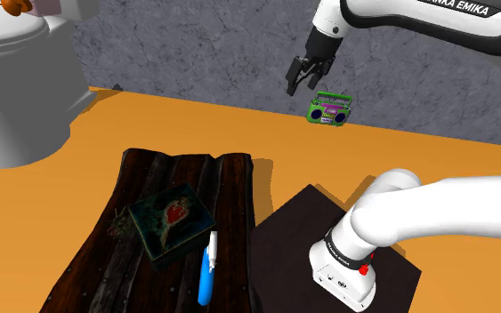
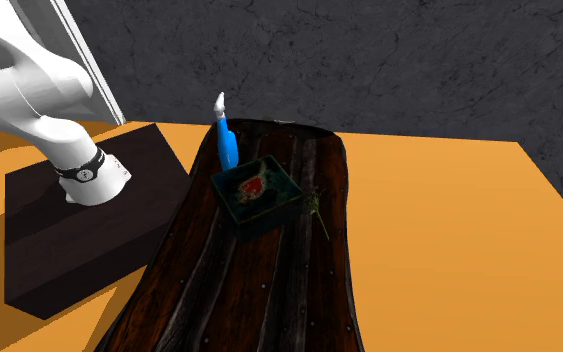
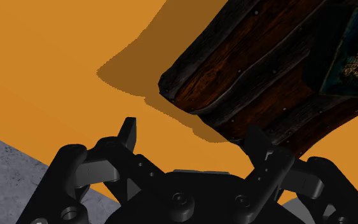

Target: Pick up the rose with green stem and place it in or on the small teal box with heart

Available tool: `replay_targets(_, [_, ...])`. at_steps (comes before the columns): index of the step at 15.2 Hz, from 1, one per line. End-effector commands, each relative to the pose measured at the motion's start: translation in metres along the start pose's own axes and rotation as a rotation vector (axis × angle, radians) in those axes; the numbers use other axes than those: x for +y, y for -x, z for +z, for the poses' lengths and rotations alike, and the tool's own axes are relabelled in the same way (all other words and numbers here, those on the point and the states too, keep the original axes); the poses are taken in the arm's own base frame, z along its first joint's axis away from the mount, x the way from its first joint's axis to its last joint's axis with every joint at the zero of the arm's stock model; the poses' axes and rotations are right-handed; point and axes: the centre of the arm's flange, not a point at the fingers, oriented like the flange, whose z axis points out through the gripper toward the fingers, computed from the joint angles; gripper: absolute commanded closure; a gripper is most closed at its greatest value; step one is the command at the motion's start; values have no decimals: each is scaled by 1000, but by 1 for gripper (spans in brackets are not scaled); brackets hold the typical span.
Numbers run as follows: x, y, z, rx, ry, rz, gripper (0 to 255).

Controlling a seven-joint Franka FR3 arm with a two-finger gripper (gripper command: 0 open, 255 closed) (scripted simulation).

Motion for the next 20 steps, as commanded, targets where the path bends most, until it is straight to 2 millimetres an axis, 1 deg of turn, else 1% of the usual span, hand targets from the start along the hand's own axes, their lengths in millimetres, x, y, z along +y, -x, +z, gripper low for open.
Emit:
replay_targets(1, [0, 0, 0, 0, 0, 0, 0])
replay_targets(11, [-109, -51, 67, -100, 4, 1, 0])
replay_targets(20, [-207, -90, 132, -190, 8, 1, 0])
